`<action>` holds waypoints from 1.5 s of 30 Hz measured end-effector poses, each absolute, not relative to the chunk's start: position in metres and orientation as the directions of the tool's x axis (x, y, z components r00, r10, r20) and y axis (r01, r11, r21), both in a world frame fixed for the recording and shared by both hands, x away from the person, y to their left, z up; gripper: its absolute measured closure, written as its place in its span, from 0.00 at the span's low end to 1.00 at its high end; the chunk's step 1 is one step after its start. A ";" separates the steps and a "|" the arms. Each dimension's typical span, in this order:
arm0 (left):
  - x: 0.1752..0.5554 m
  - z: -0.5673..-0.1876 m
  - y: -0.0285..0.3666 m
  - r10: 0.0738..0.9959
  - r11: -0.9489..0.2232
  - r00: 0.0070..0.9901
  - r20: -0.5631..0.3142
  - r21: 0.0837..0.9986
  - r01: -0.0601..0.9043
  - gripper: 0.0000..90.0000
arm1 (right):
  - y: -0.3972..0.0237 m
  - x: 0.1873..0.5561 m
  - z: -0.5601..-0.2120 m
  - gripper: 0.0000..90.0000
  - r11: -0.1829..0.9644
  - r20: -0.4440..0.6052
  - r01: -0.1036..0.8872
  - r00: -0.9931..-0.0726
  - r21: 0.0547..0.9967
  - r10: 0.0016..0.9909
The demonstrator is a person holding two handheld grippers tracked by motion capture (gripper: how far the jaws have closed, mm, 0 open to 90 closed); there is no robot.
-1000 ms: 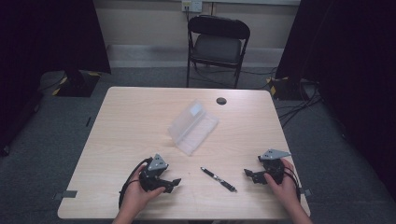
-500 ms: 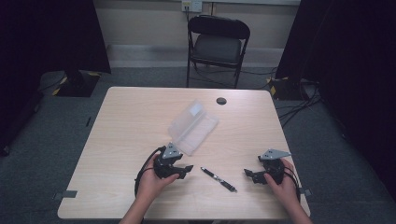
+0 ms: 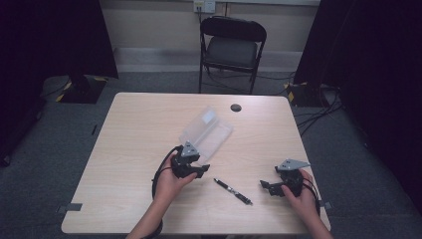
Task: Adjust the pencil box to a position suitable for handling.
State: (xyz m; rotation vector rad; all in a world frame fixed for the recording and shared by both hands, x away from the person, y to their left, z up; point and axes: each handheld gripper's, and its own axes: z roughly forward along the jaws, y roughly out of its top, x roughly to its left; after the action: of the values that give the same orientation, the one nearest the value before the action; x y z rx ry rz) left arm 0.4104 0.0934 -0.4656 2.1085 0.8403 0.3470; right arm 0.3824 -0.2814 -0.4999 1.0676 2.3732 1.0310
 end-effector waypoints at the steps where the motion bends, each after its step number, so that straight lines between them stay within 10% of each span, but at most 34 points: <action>1: 0.412 -0.466 0.093 0.674 -0.441 0.737 -0.044 0.776 0.450 0.52 | -0.281 0.382 -0.500 0.15 0.454 -0.012 0.504 -0.659 0.734 0.752; 45: 0.434 -0.482 0.080 0.726 -0.466 0.687 -0.024 0.718 0.518 0.81 | -0.282 0.382 -0.500 0.15 0.455 -0.014 0.503 -0.660 0.735 0.751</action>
State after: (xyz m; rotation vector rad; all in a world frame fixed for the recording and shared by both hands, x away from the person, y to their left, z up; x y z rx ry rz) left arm 0.4340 0.0799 -0.4817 2.1729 0.9489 0.3702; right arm 0.3824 -0.2815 -0.4999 1.0651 2.3733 1.0305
